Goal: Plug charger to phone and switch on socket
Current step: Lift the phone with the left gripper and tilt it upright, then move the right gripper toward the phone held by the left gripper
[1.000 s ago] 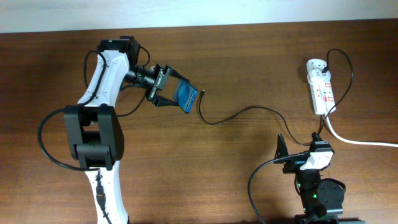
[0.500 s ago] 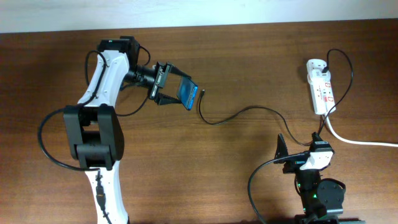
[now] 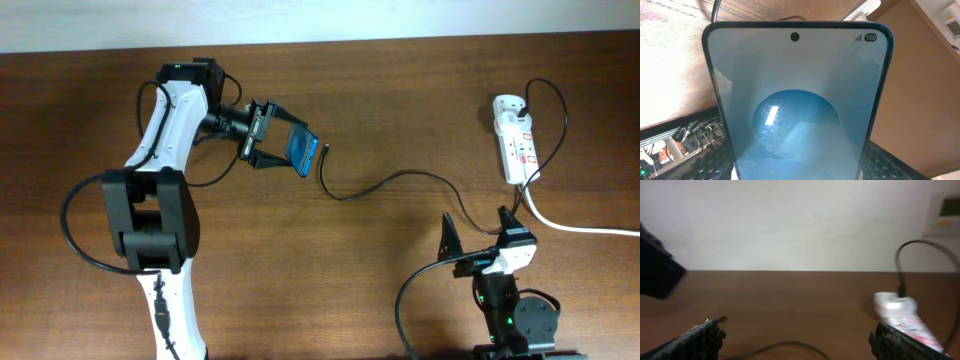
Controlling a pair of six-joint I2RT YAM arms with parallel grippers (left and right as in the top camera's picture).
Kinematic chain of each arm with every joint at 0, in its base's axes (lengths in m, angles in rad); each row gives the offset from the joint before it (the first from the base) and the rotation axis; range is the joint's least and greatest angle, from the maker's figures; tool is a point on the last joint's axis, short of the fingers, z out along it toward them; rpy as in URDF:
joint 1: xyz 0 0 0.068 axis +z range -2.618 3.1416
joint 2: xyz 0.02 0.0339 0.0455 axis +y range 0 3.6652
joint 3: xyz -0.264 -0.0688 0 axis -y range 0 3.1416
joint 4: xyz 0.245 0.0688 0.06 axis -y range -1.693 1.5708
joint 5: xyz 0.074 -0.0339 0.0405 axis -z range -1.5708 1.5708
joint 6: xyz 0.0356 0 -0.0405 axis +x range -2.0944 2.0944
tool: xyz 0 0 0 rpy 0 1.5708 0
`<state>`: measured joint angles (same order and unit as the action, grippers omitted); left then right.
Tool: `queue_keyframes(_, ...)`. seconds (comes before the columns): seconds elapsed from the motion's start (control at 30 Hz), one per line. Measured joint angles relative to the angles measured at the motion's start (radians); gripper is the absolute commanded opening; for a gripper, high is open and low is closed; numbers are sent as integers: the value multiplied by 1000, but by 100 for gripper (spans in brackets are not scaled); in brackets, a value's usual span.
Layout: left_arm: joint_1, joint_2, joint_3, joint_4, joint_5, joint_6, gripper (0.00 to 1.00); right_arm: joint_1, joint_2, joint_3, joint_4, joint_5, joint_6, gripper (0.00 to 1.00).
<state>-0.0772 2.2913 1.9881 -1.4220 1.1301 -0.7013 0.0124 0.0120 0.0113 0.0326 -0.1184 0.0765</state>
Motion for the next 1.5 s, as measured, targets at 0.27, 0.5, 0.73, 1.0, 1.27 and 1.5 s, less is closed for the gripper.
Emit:
queue_keyframes(0.27, 0, 0, 0, 5, -40, 0, 0, 0, 79, 130, -83, -119, 79, 98)
queue_keyframes(0.5, 0, 0, 0, 5, -54, 0, 0, 0, 329, 393, -258, -202, 89, 99)
queue_keyframes(0.73, 0, 0, 0, 5, -75, 0, 0, 0, 529, 633, -451, -224, 100, 98)
queue_keyframes(1.0, 0, 0, 1, 5, -82, 0, 0, 0, 804, 859, -644, -280, 103, 98)
queue_keyframes(1.27, 0, 0, 1, 8, -133, -1, 0, 0, 1006, 902, -622, -439, 157, 98)
queue_keyframes(1.5, -8, 0, 1, 8, -199, -111, 0, 0, 1133, 902, -573, -521, 304, 100)
